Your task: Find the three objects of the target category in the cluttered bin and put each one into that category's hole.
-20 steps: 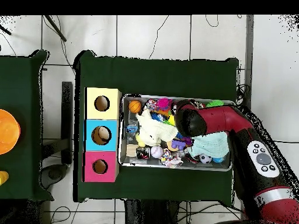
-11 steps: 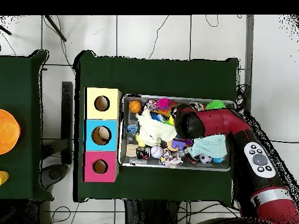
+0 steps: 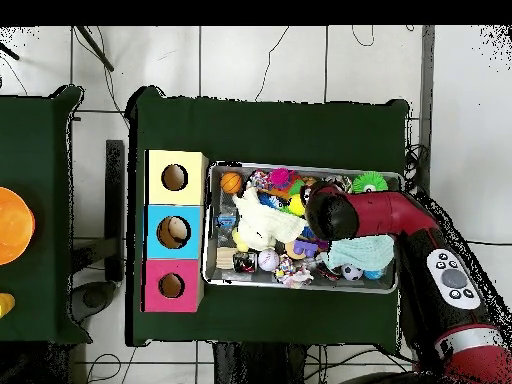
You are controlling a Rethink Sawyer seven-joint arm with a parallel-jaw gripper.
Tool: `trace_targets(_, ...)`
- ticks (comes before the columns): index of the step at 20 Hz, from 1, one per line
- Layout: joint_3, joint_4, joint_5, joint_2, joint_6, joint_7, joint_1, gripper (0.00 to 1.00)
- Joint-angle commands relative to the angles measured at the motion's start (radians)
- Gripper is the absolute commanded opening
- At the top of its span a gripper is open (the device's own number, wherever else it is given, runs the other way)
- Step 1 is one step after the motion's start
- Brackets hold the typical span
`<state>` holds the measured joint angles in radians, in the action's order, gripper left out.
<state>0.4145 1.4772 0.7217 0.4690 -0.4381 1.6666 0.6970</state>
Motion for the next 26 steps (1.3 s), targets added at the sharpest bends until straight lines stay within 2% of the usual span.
trace_targets(1, -0.043, -0.036, -0.012, -0.095, -0.047, 0.023, 0.028, 1.0)
trace_targets(7, -0.03, -0.069, -0.009, -0.151, -0.016, -0.006, 0.046, 1.0)
trace_targets(11, -0.044, -0.095, -0.02, -0.185, -0.014, 0.013, 0.037, 1.0)
trace_targets(21, -0.044, -0.087, -0.015, -0.227, 0.047, 0.019, 0.049, 1.0)
trace_targets(26, -0.065, -0.116, -0.038, -0.257, 0.013, 0.045, 0.034, 1.0)
